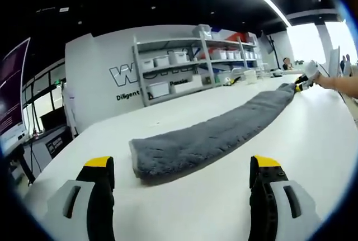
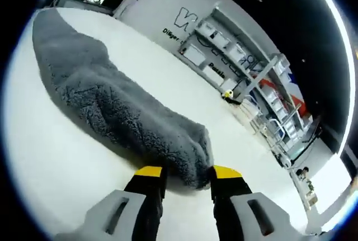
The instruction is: Open the folded towel by lifting each exposed corner and separating the folded layers until the towel lies flat within the target outline without major curled edges
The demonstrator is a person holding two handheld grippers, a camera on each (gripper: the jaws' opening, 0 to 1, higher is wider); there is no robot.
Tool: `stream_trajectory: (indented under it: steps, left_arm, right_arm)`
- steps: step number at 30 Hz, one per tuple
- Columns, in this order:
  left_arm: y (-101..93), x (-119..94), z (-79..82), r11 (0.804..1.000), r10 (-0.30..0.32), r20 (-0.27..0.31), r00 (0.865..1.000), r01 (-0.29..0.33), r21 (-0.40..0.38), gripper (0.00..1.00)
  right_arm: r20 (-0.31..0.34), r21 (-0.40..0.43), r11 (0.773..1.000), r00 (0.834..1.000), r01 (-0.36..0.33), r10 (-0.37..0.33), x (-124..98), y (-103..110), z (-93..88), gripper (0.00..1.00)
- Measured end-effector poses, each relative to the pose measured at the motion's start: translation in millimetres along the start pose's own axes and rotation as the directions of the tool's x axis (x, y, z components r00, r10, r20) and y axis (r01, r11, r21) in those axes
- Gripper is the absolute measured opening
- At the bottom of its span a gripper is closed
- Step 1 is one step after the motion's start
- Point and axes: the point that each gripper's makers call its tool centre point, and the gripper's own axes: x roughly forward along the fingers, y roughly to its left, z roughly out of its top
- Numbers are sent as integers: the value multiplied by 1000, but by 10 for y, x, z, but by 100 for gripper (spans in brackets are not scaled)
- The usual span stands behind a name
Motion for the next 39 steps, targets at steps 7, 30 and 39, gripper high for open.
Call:
stream_trajectory:
  steps: [7, 30, 39]
  left_arm:
    - [21, 3, -25, 1000, 3, -10, 1000, -4, -12, 99]
    - [-217, -242, -63, 1000, 5, -12, 1000, -5, -25, 99]
    - [-174, -246, -64, 998, 2, -1, 1000, -2, -70, 99]
  right_arm:
    - [-3, 89, 995, 999, 44, -43, -273, -168, 165, 63]
    - [158, 283, 927, 965, -246, 208, -891, 567, 520, 99]
    - [179, 265, 914, 947, -308, 268, -1132, 1053, 814, 99]
